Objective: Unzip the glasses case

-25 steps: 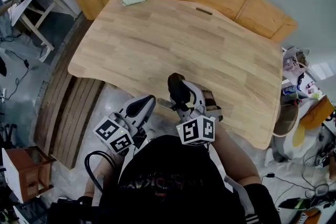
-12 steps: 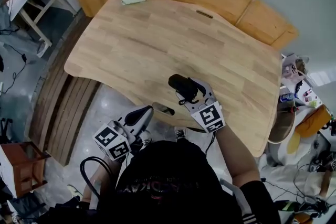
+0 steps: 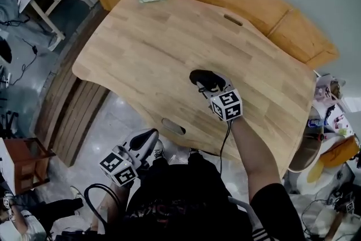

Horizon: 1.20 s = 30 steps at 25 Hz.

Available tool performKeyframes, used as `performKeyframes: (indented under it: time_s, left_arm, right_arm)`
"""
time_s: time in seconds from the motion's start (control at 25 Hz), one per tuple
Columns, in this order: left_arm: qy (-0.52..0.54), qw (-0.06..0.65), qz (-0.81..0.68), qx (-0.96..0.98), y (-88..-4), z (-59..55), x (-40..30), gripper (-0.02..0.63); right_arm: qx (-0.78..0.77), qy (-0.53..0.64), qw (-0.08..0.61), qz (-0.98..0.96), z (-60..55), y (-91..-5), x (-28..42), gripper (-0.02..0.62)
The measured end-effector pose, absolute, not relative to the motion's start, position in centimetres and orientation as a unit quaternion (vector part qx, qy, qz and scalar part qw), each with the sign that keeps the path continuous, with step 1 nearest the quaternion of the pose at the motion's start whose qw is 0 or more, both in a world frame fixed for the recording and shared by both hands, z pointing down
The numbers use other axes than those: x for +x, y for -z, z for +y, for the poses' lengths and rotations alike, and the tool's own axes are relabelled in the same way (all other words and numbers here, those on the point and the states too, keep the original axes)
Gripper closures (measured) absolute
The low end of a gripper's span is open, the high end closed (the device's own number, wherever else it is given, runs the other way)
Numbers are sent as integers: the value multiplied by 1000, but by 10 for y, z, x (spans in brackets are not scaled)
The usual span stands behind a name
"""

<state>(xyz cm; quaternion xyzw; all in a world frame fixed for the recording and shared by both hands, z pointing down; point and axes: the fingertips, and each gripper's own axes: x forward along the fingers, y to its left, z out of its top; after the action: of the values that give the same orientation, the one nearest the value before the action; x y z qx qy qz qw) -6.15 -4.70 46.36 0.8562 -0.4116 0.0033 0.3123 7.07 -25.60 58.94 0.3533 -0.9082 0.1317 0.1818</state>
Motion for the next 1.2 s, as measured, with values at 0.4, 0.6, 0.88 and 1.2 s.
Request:
performKeyframes:
  time_s: [0.4,0.6,0.88,1.2]
  left_arm:
    - [-14,338,-468,817,-478,-57,-52,594]
    - [-11,344,-469,814,-482,-65,-43,594]
    - [-11,345,-466,814,-485,-71,-37,594]
    - [-11,349,-466,813,-488,-63,-32,594]
  right_arm:
    - [291,-122,173,-933,-308,-609,54,324]
    - [262,-96,209,-937,-306,-619,64,318]
    - [237,-49,284,-928,-295,-645,83,314]
    - [222,-4,360,-906,-286,-673,105,313]
